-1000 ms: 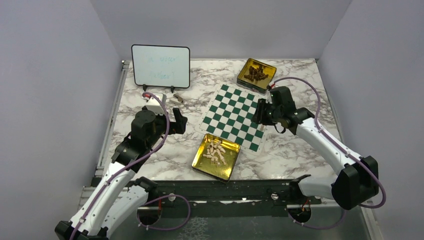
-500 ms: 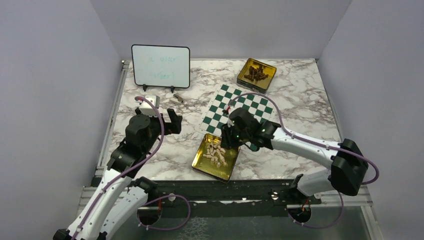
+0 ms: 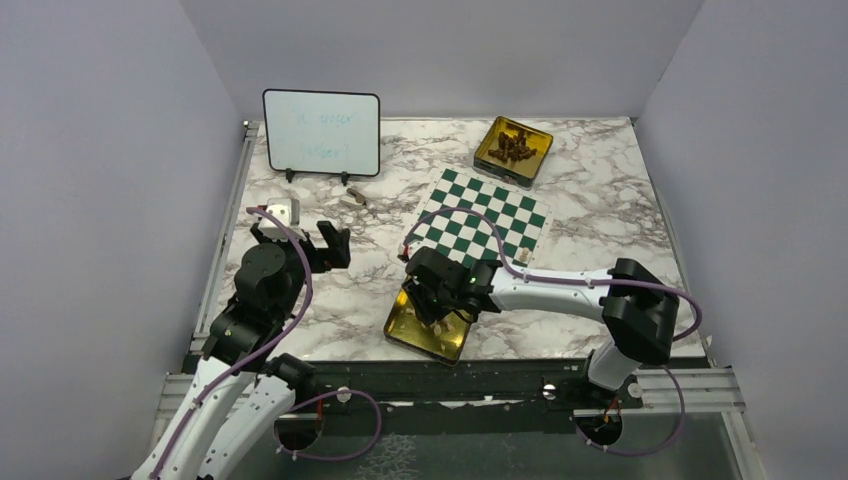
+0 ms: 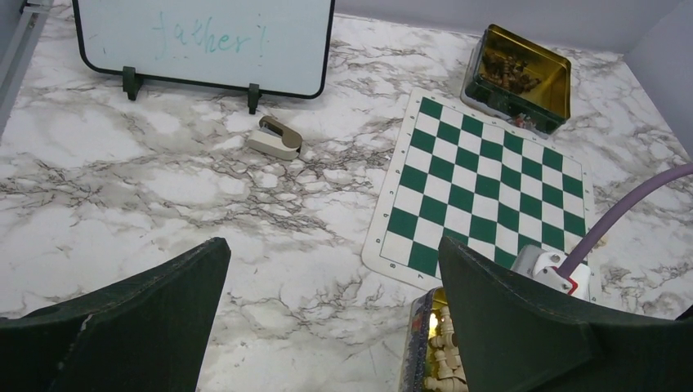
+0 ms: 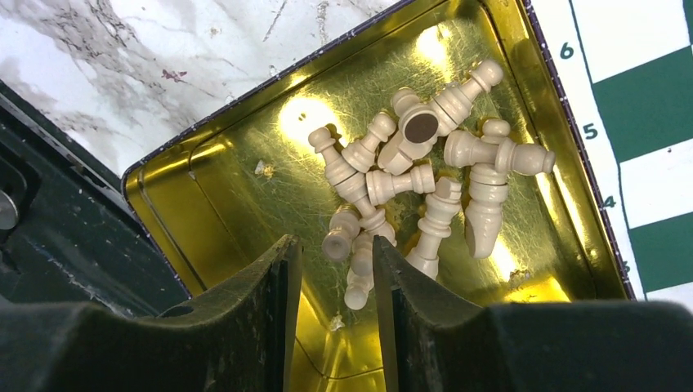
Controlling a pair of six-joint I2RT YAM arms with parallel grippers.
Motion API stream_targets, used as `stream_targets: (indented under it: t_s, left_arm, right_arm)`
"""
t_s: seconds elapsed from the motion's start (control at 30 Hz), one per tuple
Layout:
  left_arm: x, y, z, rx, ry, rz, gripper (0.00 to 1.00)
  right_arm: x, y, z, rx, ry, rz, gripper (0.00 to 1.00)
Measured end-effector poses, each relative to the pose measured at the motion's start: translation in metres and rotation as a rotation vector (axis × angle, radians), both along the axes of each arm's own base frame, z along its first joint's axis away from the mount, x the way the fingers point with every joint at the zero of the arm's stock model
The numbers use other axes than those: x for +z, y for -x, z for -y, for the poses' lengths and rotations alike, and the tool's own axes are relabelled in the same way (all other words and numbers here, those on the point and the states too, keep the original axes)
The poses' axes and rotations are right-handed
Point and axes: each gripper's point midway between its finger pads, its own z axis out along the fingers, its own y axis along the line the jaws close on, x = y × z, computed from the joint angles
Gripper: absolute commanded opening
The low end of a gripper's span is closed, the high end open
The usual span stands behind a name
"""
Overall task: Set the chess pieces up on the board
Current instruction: Pick up the chess piece from the storage box.
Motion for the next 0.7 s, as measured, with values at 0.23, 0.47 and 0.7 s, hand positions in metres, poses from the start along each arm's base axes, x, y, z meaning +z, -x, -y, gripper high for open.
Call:
stream_targets:
  t_s: [0.23,0.47,0.7]
  left_arm:
    - [-0.001,0.0,0.0,0.002,-0.001,-0.002,0.99]
    - [-0.001,0.0,0.0,0.002,-0.001,-0.002,0.99]
    - [-0.001,0.0,0.0,0.002,-0.002,-0.002,0.99]
  right_arm:
    - [-0.011,0.001,-0.001,0.006,0.031,-0.002,0.39]
    - [-0.014,0.0,-0.004,0.007,0.053,-0.006,0.36]
    - [-0.016,0.0,-0.005,0.007,0.064,-0.002,0.33]
